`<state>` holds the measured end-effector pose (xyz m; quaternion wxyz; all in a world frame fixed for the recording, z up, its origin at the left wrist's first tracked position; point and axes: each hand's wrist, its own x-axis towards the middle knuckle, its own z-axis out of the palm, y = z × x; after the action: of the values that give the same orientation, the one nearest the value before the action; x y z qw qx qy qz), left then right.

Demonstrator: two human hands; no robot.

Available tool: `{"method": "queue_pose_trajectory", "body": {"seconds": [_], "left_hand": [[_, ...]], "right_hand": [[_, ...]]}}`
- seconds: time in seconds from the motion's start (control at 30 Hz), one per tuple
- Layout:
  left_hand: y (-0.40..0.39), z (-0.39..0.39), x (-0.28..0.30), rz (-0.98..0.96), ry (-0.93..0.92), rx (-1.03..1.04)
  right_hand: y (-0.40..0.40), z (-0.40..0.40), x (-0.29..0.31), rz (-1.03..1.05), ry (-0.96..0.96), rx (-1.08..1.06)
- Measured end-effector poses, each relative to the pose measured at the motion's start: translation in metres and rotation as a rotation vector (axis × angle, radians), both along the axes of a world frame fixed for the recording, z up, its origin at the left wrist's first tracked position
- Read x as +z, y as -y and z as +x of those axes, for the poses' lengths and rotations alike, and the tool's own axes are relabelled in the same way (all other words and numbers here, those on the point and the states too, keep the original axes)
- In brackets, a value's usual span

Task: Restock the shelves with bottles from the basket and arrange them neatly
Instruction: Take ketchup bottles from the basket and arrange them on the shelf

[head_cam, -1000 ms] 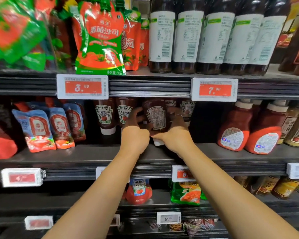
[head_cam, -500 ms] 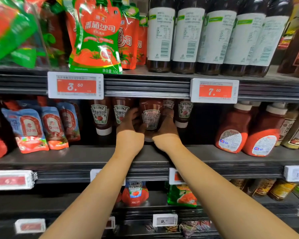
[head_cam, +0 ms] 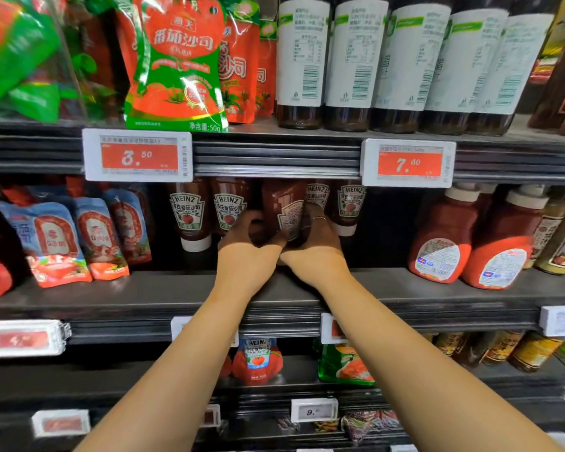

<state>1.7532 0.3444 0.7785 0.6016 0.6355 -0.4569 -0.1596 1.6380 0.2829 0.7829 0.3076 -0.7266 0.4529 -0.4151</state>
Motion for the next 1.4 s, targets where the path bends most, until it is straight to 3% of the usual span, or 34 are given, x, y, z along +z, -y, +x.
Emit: {"method": "queue_pose_trajectory", "body": {"seconds": [0.23,0.4,0.67,0.77,0.93,1.03,1.17,1.4], "left_hand": [[-0.002,-0.001,0.002,0.034,-0.015,-0.042],[0.004,-0.002,0.001,0.106,0.050,-0.087],[-0.001,-0.002,0.003,0.069,0.063,-0.024],[-0.014,0.011,0.005,0.054,0.134,0.064],[-0.038,0.046,0.011,0.071,0.363,0.378],[-0.037,0.058,0.013,0.265,0.387,0.451],[-0.026,0.064,0.016,0.441,0.217,0.294],[-0.005,0.078,0.017,0.383,0.101,0.322]], "right_hand": [[0.009,-0.009,-0.009,0.216,0.183,0.088],[0.009,-0.009,-0.011,0.115,0.151,0.174],[0.014,-0.010,-0.005,0.039,0.037,0.079],[0.017,-0.011,-0.009,0.043,0.064,0.004],[0.019,-0.005,-0.009,0.085,0.130,-0.015],[0.016,0.004,-0.005,0.058,0.056,-0.036],[0.017,0.009,-0.001,0.001,-0.030,-0.109],[0.019,0.014,0.002,-0.015,-0.100,-0.105]]}}
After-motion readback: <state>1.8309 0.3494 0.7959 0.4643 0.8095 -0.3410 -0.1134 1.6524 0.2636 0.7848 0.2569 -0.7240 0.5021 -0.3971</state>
